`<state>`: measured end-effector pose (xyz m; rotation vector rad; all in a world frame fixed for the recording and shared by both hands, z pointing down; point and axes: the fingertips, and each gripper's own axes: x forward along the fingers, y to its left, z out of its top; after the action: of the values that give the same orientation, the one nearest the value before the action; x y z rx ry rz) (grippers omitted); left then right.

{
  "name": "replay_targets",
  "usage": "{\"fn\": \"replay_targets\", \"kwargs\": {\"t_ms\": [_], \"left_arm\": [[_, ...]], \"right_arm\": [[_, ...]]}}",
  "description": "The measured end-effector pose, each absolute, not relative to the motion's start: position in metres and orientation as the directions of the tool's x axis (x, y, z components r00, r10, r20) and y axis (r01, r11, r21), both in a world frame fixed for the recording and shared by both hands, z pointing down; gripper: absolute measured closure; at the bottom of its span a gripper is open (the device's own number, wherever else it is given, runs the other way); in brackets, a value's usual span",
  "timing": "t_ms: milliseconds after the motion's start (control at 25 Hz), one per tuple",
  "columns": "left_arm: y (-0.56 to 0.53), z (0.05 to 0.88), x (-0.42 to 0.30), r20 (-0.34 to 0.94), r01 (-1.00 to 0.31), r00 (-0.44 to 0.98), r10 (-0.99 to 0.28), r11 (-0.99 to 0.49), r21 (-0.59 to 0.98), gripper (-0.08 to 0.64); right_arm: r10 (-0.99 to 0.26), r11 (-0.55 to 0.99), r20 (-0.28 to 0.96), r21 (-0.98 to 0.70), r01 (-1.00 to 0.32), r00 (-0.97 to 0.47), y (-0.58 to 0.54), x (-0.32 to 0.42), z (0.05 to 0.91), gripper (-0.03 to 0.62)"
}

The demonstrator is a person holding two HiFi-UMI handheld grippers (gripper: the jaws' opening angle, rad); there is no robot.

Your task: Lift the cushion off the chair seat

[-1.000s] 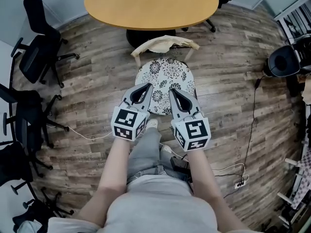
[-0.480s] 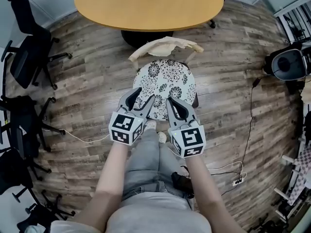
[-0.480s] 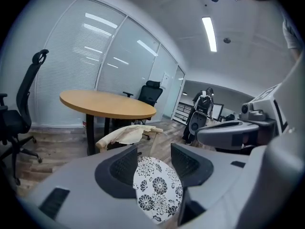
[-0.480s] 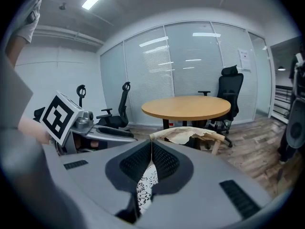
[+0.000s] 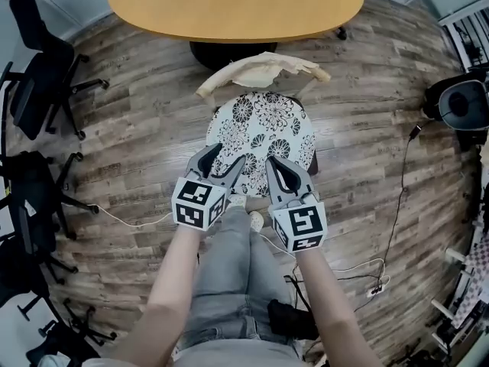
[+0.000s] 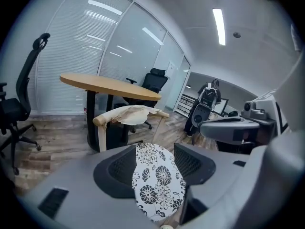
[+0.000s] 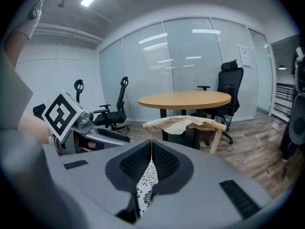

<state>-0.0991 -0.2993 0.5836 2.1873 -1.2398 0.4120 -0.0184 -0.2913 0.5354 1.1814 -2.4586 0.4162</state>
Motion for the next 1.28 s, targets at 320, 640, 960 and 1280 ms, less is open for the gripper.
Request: {"fn": "replay_targets", "kwargs": {"t_ms": [320, 640, 960, 1280], "left_arm": [[-0.308, 0.64, -0.113, 0.574, -0.871, 0.492, -0.655, -0.37, 0.324, 0.311], [-0.311, 0.708, -0.139, 0.648, -0.888, 0.46, -0.606, -0.312, 0.338, 0.282], [-0.314, 0.769, -0.164, 0.709, -0.913, 0.409, -0.574, -0.25, 0.323, 0.282], [-0.324, 0.818, -0.184, 0.751, -0.919, 0.391, -0.532, -0.185, 0.347, 0.282]], "right_arm": [[-0.659, 0.608, 0.471, -0.126, -0.784, -0.587, -0.301, -0.02, 0.582, 0.566], [-0.643, 0.595, 0.491, -0.162, -0.787, -0.588, -0.308, -0.021, 0.631, 0.566], [-0.625, 0.616, 0.507, -0.147, -0.774, -0.593, -0.318, -0.027, 0.668, 0.566], [-0.586, 0.608, 0.542, -0.196, -0.769, -0.602, -0.304, -0.034, 0.699, 0.566]]}}
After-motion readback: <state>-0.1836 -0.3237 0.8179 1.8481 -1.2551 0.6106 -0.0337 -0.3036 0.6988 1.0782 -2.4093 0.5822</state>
